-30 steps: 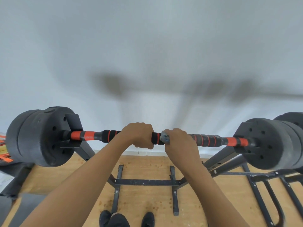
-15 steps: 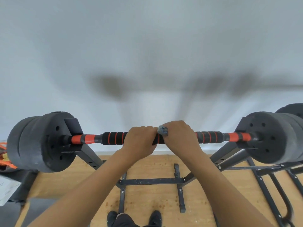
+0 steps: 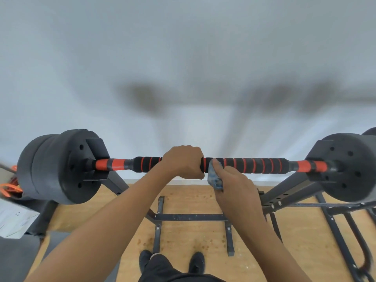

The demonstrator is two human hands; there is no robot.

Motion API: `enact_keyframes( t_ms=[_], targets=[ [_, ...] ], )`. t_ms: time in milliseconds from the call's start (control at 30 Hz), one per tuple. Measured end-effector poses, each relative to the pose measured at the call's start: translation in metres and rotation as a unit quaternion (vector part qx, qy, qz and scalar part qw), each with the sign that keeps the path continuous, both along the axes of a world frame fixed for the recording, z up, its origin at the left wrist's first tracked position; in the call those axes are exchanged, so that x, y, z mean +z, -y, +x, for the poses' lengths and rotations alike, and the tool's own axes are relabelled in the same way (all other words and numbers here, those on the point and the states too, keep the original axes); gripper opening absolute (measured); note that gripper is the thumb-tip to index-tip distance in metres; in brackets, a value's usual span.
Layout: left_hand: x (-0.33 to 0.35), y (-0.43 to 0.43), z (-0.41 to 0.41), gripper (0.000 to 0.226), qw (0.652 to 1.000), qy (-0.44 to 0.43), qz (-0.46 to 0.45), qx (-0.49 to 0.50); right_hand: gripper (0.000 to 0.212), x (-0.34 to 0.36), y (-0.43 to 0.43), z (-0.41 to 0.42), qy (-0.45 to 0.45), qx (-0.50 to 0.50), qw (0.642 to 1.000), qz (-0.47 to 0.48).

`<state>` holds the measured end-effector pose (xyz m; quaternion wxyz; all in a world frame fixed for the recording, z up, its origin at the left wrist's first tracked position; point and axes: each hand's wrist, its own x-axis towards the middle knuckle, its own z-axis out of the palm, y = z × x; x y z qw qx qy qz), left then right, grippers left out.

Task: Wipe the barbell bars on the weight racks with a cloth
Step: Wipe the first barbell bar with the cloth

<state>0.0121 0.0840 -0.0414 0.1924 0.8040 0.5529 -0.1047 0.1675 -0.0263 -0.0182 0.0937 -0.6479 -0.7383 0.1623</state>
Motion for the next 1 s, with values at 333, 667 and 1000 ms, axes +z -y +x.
enact_keyframes(
  t_ms=[333, 667, 1000],
  targets=[
    [0.000, 0.027, -0.001, 0.016, 0.982, 0.023, 0.187, -0.031, 0.011, 0.012, -0.071, -0.005, 0.077, -0.014, 0.997, -0.002],
    [-0.012, 0.024, 0.008, 0.024, 0.974, -0.031, 0.220, -0.041, 0.030, 0.006, -0.025, 0.001, 0.054, 0.019, 0.998, 0.031],
    [0.030, -0.016, -0.001, 0.028, 0.941, 0.141, -0.309, 0.011, 0.051, 0.021, -0.016, 0.005, 0.088, 0.063, 0.994, -0.010]
  ],
)
